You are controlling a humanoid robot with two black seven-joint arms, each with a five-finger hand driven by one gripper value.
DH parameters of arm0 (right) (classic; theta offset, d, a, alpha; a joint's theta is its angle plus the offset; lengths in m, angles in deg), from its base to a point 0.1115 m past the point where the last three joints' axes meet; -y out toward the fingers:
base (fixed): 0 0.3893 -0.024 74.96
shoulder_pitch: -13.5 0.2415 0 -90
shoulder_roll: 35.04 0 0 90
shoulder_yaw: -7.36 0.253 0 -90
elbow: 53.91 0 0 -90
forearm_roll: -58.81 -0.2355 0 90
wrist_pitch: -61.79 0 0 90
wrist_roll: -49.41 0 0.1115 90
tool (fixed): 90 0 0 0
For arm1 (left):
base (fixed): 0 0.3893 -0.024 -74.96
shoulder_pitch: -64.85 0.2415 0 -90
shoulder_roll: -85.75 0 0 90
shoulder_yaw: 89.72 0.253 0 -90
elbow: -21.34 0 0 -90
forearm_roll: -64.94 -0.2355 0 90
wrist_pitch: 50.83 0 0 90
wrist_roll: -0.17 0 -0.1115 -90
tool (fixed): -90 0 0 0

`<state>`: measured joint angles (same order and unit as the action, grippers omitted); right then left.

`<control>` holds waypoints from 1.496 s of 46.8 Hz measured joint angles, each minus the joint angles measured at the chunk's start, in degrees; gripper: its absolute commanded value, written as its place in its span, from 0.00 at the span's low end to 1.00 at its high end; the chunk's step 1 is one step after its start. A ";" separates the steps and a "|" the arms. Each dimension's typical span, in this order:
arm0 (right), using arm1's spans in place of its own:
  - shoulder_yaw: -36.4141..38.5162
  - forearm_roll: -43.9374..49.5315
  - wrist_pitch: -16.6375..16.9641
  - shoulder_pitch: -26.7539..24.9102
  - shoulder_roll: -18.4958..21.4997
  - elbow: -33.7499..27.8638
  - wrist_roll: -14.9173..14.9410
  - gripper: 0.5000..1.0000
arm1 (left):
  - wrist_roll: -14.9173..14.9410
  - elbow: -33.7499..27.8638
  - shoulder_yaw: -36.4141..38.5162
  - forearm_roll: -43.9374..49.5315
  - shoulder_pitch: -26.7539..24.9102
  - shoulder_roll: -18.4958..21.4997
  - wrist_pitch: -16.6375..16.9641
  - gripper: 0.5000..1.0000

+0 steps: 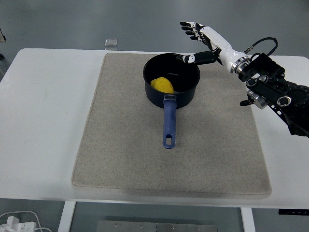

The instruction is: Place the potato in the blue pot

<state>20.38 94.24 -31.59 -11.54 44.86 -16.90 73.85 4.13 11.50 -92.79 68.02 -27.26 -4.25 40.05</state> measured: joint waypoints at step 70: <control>15.90 -37.46 -0.59 -3.11 -0.16 -8.63 -7.57 0.83 | 0.00 0.11 0.00 0.01 0.09 0.00 0.04 1.00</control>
<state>36.28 56.78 -32.17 -14.65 44.70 -25.53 66.28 4.13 11.61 -92.80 68.02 -27.17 -4.25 40.09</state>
